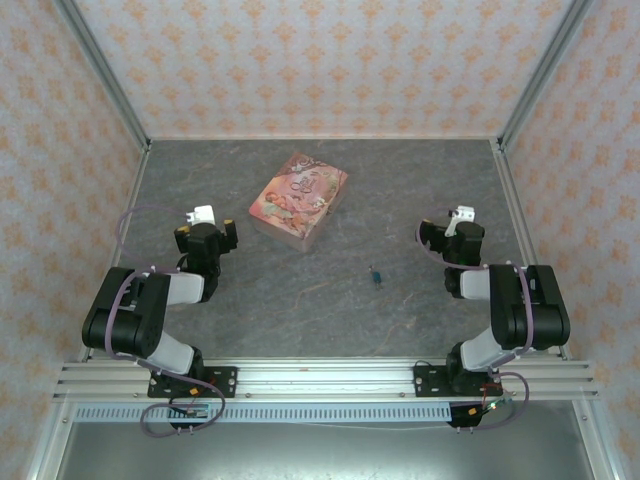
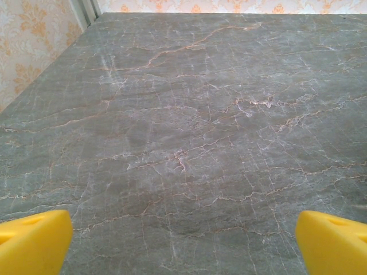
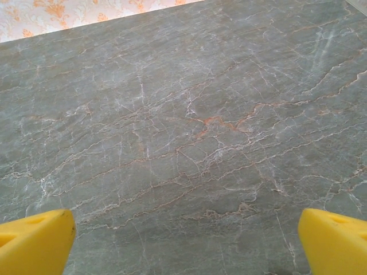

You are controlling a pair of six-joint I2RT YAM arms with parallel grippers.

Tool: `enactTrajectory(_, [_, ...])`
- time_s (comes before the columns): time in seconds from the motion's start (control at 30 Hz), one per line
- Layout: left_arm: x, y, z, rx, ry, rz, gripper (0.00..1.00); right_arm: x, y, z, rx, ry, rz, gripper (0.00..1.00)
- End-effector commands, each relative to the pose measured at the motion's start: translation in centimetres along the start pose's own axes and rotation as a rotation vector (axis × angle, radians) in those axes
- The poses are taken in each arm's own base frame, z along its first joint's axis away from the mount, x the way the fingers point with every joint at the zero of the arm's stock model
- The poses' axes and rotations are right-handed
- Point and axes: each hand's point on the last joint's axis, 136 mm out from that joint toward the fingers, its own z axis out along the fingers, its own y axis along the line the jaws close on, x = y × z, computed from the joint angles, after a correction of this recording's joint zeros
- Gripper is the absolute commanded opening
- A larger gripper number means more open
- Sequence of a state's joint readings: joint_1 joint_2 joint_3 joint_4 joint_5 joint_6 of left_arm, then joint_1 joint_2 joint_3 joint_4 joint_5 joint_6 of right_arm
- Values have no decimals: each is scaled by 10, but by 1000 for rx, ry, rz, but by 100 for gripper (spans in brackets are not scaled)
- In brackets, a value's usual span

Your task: Unlock a padlock with a key

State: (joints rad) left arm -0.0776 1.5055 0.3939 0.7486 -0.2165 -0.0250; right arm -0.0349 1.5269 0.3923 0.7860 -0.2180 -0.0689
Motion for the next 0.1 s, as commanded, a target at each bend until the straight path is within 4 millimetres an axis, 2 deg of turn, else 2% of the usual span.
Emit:
enactTrajectory(0.0, [-17, 2, 1, -10, -44, -8, 100, -12, 1, 1, 9, -32, -9, 99])
enactTrajectory(0.07, [-17, 2, 1, -10, -44, -9, 100, -12, 1, 0, 10, -34, -8, 99])
